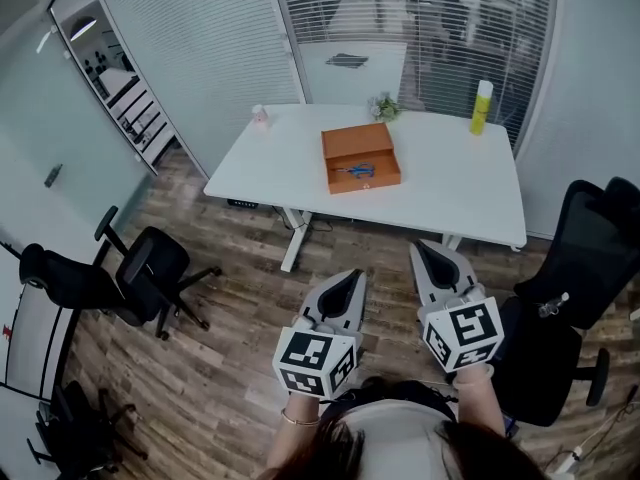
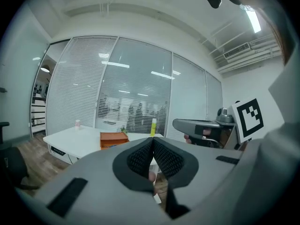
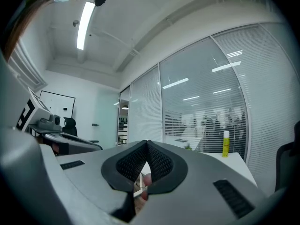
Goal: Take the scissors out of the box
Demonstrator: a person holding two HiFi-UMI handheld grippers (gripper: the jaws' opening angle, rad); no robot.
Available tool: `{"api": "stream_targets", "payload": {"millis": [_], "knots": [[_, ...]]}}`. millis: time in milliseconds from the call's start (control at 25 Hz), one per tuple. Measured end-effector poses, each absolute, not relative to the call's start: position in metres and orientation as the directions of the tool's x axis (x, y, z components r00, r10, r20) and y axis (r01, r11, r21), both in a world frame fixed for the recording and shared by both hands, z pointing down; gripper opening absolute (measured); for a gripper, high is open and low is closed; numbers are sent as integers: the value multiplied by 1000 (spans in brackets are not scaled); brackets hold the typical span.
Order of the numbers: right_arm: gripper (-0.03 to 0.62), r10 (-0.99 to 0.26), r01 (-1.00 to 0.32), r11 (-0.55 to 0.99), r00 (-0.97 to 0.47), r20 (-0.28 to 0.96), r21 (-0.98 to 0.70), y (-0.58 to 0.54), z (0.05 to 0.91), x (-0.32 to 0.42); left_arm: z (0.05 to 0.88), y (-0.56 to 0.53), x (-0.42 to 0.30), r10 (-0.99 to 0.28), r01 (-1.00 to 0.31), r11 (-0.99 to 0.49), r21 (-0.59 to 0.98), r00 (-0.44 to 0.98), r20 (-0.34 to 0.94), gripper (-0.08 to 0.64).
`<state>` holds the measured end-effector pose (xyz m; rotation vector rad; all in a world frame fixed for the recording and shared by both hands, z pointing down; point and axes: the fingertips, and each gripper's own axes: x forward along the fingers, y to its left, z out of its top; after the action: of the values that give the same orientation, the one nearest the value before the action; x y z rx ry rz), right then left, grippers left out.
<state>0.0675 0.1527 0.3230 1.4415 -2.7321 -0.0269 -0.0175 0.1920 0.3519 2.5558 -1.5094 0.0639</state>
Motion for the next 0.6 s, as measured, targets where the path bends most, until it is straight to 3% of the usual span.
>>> {"api": "stream_targets", "payload": {"millis": [600], "knots": [[26, -830, -828, 558, -557, 36, 53, 118, 329, 43, 364, 158, -37, -847, -855, -498, 143, 515, 130, 18]]}}
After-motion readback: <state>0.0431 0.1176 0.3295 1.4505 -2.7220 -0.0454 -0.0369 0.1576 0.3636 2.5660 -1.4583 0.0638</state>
